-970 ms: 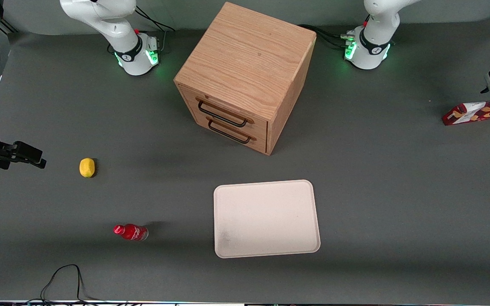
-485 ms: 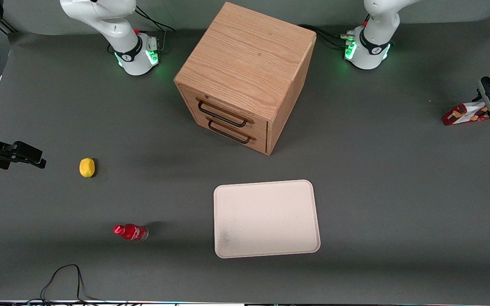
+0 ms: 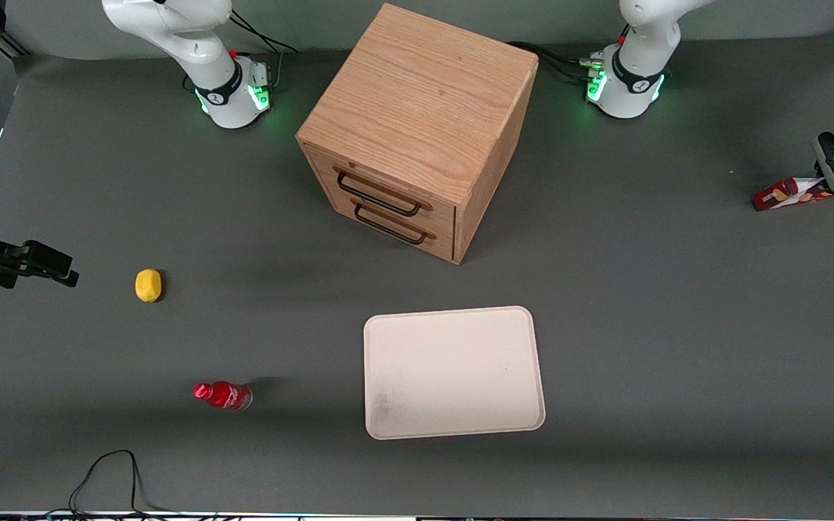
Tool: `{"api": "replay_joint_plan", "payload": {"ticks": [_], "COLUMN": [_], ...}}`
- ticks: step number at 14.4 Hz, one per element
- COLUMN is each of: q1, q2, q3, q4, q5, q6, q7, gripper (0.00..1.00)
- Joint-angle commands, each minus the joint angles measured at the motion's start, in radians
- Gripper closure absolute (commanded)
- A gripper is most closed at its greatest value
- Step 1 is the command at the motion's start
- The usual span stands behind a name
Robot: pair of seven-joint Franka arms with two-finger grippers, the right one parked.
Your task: Place red cookie box on tray
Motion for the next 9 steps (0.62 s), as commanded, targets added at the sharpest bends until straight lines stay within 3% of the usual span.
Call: {"api": "replay_joint_plan", "payload": {"ticks": [1,4,9], "q1": [-0.020,-0.038,-0.101], "q2": [-0.018,-0.062,-0.093], "q3": [-0.004,-0.021,-0.176], "q4": [0.015,0.062,0.238], "q5": [-0.016,-0.016,-0.025], "q6": [-0.047,-0.194,-0.473], "q7": [-0.120,-0.333,-0.888], "gripper": [1.00,1.00,1.00]}}
